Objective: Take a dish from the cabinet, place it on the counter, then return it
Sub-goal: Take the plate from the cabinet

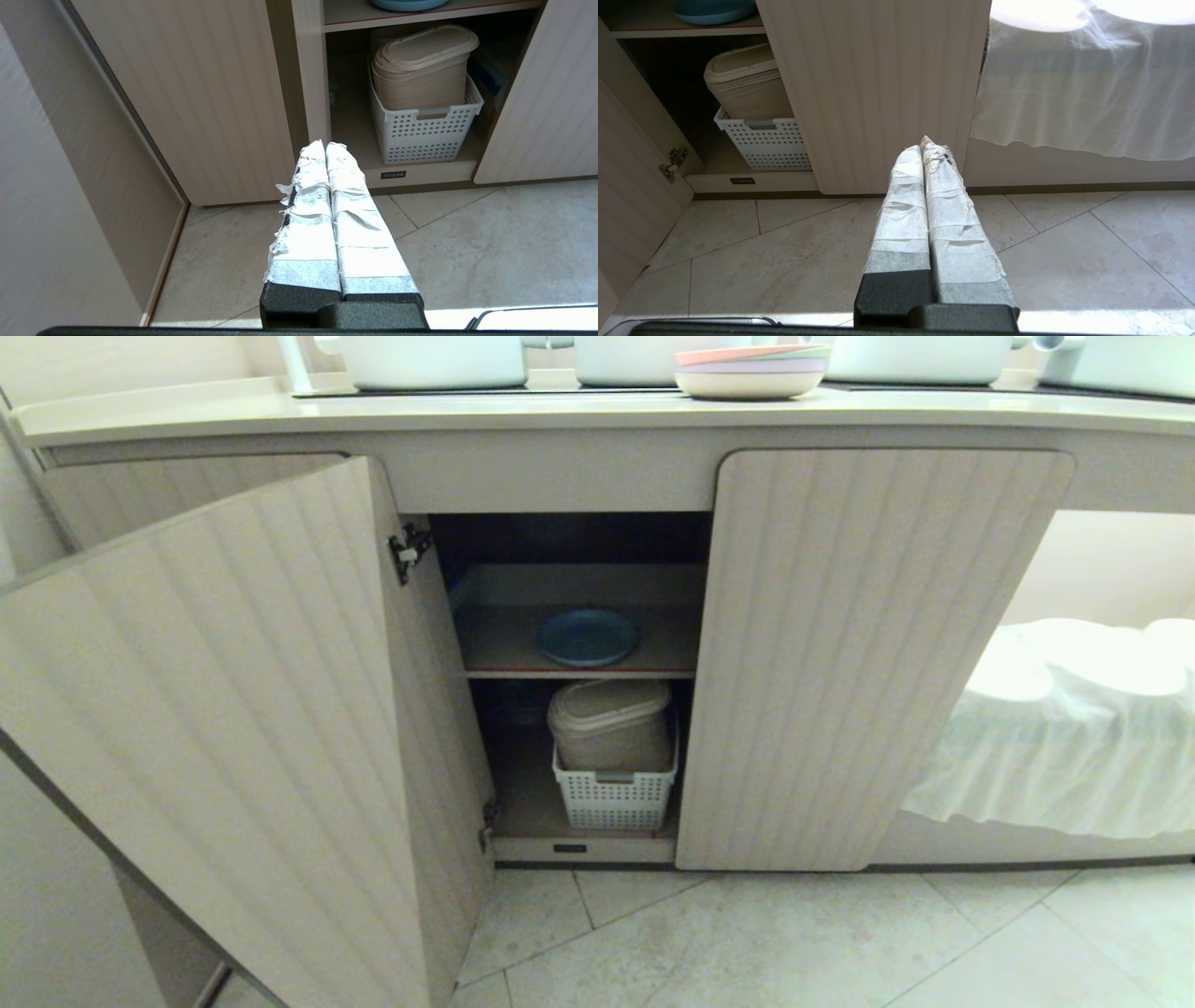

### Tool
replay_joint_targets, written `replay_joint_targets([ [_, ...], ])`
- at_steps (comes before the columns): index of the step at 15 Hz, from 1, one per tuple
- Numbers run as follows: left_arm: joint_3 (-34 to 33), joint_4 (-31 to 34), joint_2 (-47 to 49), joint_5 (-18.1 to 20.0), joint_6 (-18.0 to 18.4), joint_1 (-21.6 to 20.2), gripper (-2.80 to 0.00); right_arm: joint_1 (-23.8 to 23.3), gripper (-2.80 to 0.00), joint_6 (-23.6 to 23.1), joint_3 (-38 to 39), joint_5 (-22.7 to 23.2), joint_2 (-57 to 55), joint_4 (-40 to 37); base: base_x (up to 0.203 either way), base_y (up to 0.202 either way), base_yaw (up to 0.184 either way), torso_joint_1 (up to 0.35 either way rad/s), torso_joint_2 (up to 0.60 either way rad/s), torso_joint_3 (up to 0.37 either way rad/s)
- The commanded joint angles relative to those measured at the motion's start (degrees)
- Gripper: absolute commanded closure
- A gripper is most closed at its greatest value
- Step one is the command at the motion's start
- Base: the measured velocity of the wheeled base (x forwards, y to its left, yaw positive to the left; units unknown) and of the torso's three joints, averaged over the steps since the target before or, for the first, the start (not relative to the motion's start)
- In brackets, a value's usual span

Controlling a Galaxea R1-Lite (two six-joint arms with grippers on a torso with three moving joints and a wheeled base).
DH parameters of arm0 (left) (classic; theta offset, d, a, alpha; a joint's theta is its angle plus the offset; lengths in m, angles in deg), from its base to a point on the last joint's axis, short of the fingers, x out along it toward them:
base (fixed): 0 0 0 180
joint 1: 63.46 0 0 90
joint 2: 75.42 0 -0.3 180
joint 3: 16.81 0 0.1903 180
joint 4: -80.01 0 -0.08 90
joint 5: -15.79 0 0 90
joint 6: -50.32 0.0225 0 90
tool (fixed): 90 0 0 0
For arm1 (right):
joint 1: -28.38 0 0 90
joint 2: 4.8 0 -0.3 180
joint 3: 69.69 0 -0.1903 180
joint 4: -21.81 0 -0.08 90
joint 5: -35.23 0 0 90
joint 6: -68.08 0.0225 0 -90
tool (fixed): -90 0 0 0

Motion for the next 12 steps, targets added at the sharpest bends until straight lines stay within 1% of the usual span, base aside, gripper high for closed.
replay_joint_targets([
  [1,-0.01,0.01,0.00,0.00,0.05,-0.01,0.00,0.00,0.00,0.00,0.03,-0.03,0.00,0.05,0.000,0.000,0.000,0.000,0.00,0.000],
  [12,-0.01,0.10,0.04,0.00,0.14,0.02,0.00,0.00,0.00,0.09,0.03,-0.03,0.00,0.05,0.000,0.000,0.000,0.000,0.00,0.000],
])
